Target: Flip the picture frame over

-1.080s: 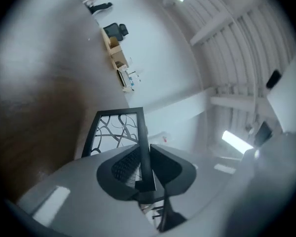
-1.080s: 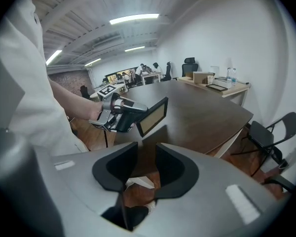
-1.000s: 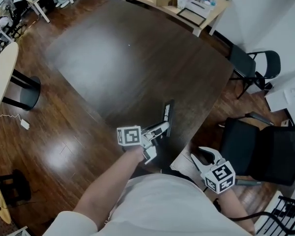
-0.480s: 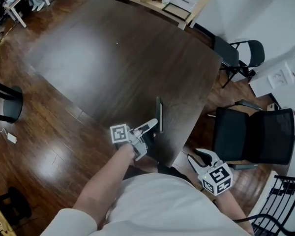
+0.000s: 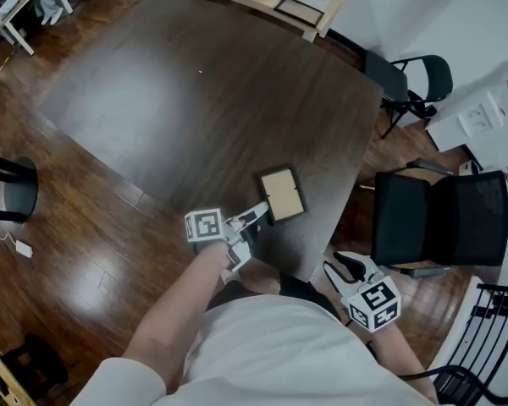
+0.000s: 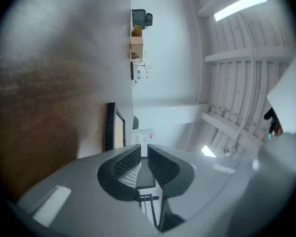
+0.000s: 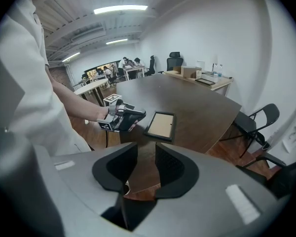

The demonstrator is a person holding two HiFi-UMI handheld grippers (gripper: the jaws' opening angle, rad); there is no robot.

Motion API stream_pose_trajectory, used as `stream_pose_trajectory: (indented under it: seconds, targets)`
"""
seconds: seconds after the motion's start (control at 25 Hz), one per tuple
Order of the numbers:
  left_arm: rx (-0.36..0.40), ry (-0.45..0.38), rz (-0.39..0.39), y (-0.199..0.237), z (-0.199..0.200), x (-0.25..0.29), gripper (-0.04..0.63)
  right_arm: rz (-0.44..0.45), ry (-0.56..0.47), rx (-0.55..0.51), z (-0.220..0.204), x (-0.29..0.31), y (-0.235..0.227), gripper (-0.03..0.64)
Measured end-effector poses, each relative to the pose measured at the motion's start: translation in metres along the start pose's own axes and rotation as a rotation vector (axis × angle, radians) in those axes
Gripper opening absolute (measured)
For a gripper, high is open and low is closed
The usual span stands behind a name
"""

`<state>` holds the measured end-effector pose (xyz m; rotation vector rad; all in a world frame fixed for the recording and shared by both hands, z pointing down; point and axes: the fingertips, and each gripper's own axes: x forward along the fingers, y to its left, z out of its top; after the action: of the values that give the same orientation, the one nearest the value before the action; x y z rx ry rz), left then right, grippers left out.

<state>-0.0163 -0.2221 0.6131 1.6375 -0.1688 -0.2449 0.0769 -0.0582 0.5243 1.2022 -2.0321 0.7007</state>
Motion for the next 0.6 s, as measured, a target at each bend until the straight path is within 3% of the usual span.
stream_pose_trajectory:
  seconds: [0.12,0.44,0.6]
  targets:
    - [0.053,0.041,0.063,0.003,0.000,-0.003,0.031,-0.013,0.008,0.016,0.000,0.000,0.004,0.115]
    - [0.061,0.016,0.039,-0.004,0.005,-0.006,0.028,0.008,0.057,0.020,-0.018,-0.002,0.018,0.115]
    - [0.099,-0.013,0.045,-0.020,-0.003,-0.018,0.025,0.034,0.034,-0.013,-0.022,-0.005,0.014,0.115]
